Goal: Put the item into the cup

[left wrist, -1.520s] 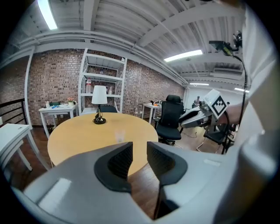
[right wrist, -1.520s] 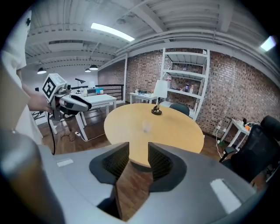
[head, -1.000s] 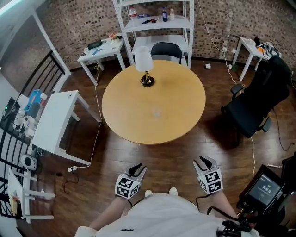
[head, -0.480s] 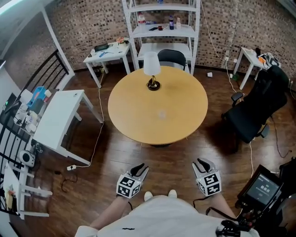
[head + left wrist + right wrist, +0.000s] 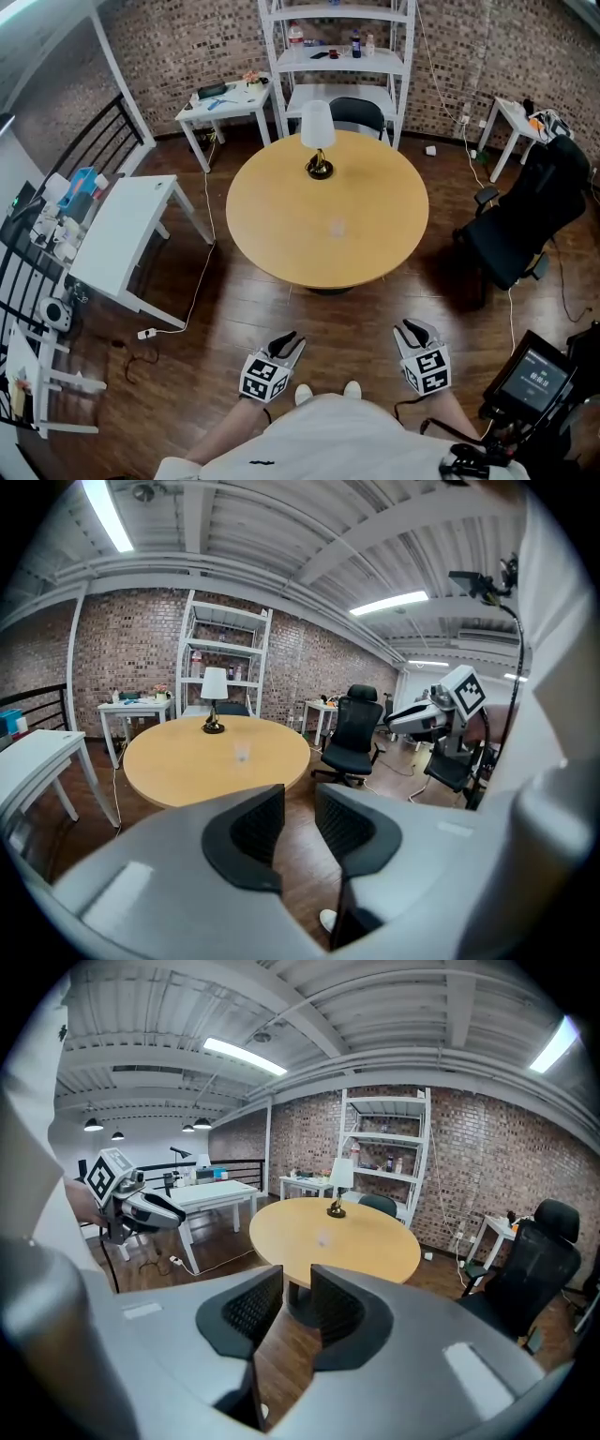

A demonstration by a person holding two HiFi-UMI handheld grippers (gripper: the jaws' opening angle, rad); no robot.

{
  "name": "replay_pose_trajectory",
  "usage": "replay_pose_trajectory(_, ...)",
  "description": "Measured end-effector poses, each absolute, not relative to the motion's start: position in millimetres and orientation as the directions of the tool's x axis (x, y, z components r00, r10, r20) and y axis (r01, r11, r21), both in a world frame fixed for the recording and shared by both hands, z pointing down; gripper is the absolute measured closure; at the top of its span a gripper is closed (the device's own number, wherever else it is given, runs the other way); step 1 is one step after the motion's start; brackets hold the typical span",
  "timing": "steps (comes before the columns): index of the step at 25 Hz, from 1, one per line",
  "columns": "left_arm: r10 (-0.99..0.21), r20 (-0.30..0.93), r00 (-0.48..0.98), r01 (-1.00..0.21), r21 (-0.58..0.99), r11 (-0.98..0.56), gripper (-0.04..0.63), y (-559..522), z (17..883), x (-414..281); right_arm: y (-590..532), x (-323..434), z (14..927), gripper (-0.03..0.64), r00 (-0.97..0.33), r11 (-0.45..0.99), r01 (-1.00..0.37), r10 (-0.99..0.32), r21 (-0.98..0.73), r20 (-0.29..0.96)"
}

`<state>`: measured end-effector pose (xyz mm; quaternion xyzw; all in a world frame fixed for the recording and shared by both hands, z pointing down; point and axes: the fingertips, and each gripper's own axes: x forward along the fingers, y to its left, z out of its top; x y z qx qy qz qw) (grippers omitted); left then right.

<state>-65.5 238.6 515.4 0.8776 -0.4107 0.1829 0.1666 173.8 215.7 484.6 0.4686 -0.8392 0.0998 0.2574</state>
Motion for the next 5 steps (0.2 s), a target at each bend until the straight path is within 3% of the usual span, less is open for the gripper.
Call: replay_pose_trajectory(5,-0.663,0.464,0.588,-0.788,0.143,-0.599,0.514,242.1,519.0,-69.9,216.8,171.0,486.8,0.526,-0.429,0.549,-0.833,-0.726,0.076,0.538)
